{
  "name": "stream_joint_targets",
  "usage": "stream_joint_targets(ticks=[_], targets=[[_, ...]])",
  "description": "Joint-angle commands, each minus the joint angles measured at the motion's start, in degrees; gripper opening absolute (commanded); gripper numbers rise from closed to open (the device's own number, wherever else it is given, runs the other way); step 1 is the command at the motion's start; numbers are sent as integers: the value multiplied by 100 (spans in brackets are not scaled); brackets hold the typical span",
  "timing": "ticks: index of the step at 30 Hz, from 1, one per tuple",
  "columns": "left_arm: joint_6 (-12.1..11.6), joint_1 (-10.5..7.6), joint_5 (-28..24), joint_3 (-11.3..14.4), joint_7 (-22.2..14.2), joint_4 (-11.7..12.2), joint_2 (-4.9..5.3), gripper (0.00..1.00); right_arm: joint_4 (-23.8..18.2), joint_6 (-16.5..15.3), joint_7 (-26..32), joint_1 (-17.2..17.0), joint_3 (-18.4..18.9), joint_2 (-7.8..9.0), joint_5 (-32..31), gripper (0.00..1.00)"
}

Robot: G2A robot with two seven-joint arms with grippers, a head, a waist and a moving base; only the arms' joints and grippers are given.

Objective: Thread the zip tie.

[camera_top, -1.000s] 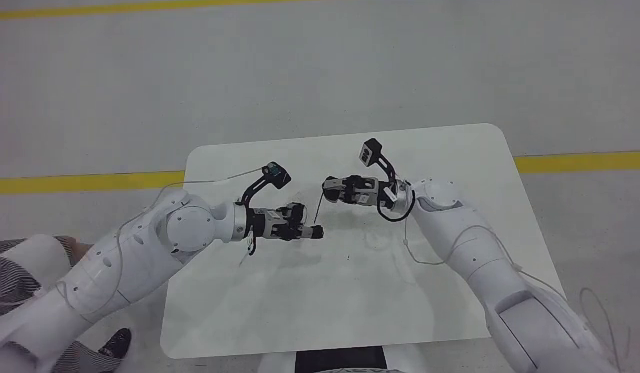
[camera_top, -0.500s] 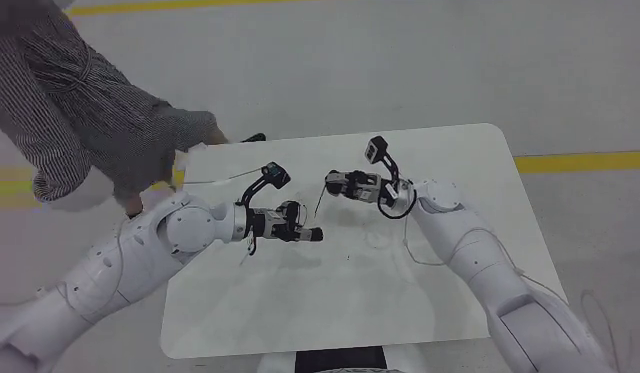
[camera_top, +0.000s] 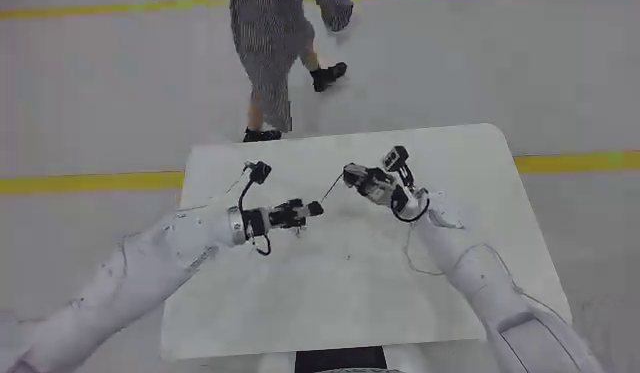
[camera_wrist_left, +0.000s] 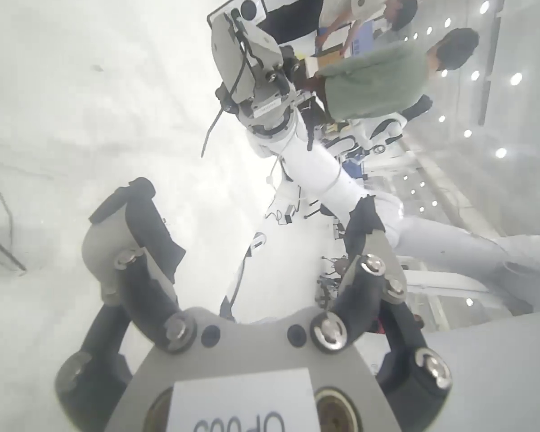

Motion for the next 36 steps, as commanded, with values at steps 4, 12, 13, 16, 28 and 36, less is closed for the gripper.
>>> stream_joint_targets(ticks=[4,12,13,16,28,36], targets=[[0,-6,14,17,9,-24,3,100,-5,0,7,1,0,1,-3,0],[0,221,-570,-150,178,56,-155,100,-386,0,-427,-313,65,-32,313,0],[0,271,-654,-191,147,41,-193,100,-424,0,-471,-355,63,-45,372,0],[0,431,-797,-388,80,144,-335,100,-529,0,-654,-453,79,-82,409,0],[0,799,-1190,-1263,-691,493,-1079,100,-894,0,-1125,-739,153,-229,194,0],[0,836,-1206,-1262,-605,471,-1090,100,-1075,0,-1312,-802,157,-224,84,0]])
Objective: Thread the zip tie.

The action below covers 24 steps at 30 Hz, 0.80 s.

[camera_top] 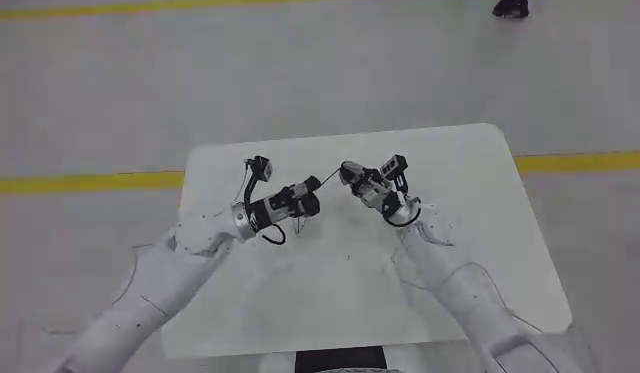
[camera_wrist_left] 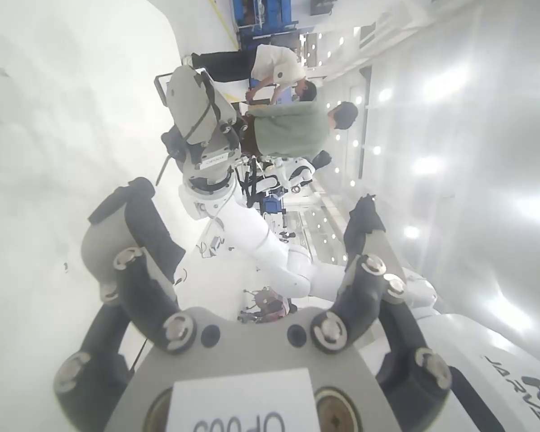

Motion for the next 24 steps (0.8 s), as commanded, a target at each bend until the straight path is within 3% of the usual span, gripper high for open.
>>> stream_joint_targets(ticks=[1,5,14,20,24], targets=[[0,57,57,7,111,-1,-14,100,-183,0,-129,-81,6,-3,-1,0],[0,183,-16,2,341,45,-88,100,-469,0,-336,-282,-20,-30,-26,0],[0,169,-94,-66,212,276,-392,100,-571,0,-647,-427,-154,-122,-251,0],[0,169,-94,-66,212,276,-392,100,-571,0,-647,-427,-154,-122,-251,0],[33,209,90,-88,421,280,-400,100,-765,43,-905,-513,-160,-102,-552,0]])
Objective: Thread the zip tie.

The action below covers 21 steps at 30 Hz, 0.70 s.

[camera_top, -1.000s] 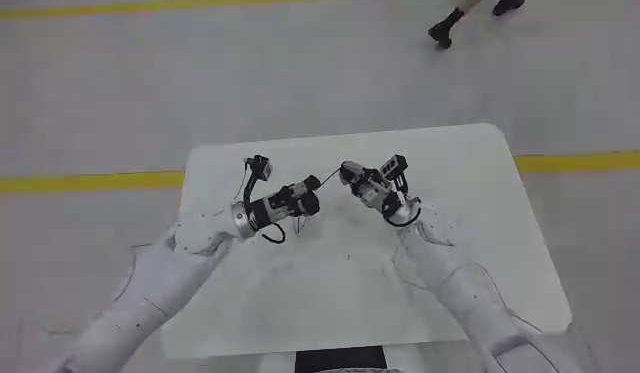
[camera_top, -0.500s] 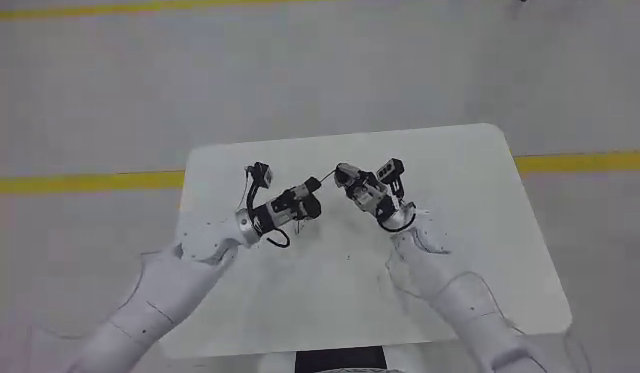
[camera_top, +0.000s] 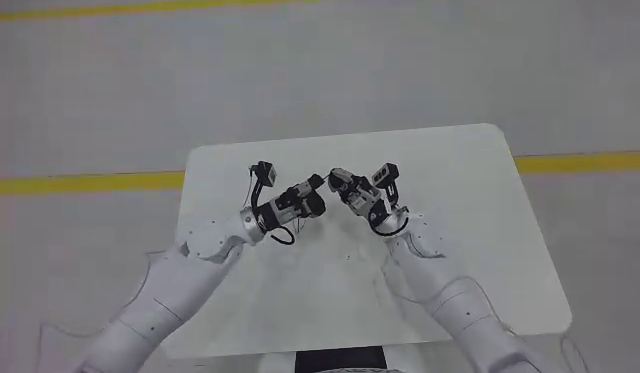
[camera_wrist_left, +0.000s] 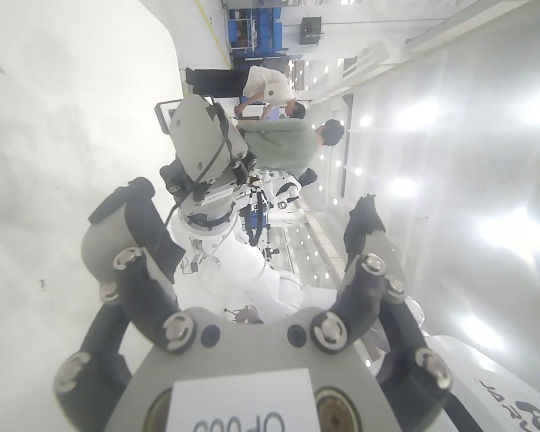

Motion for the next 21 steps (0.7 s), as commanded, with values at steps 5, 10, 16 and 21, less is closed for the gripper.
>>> stream_joint_targets(ticks=[5,10,16,21], targets=[[-37,98,164,-114,172,-45,-5,100,-267,71,-399,-151,43,45,-462,0],[-37,104,232,-140,116,-83,-8,100,-392,84,-481,-204,68,59,-553,0],[-2,132,286,-154,210,-131,-13,100,-506,135,-683,-244,73,78,-820,0],[25,206,421,-260,221,-216,5,100,-754,244,-689,-367,163,111,-794,0]])
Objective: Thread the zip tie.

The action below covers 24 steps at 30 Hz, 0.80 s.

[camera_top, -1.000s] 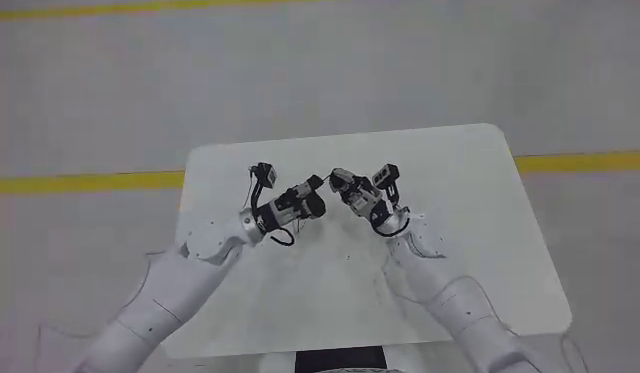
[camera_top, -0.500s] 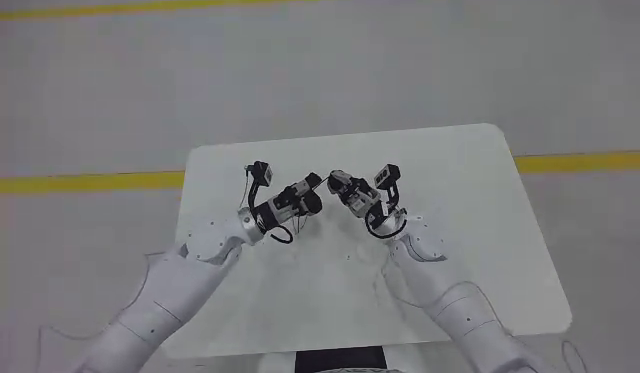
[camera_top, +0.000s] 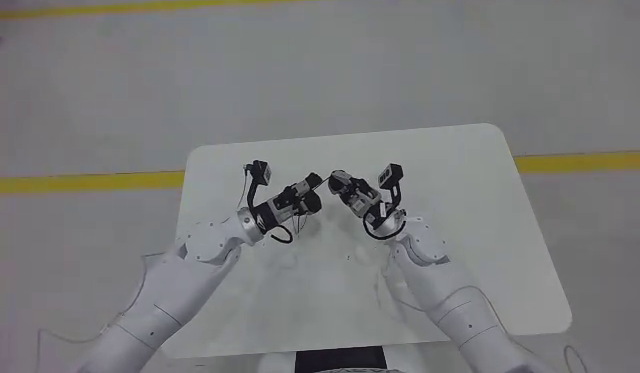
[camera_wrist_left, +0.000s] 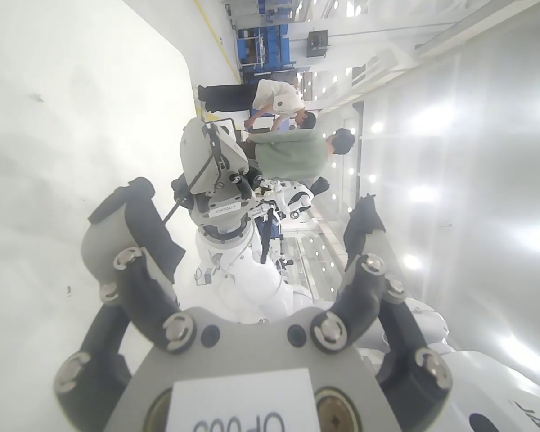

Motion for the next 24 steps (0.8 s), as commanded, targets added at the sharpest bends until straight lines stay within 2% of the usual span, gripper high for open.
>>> stream_joint_targets(ticks=[1,8,16,24], targets=[[7,26,26,-32,-26,-25,4,100,-94,31,74,-48,52,11,136,0],[-59,41,-4,-44,-175,-17,-19,100,-274,192,261,-144,115,32,416,0],[-59,14,-159,-68,-335,54,-75,100,-263,402,239,-106,-46,5,525,0],[-37,24,-146,-63,-284,32,-80,100,-275,337,166,-88,-49,13,348,0]])
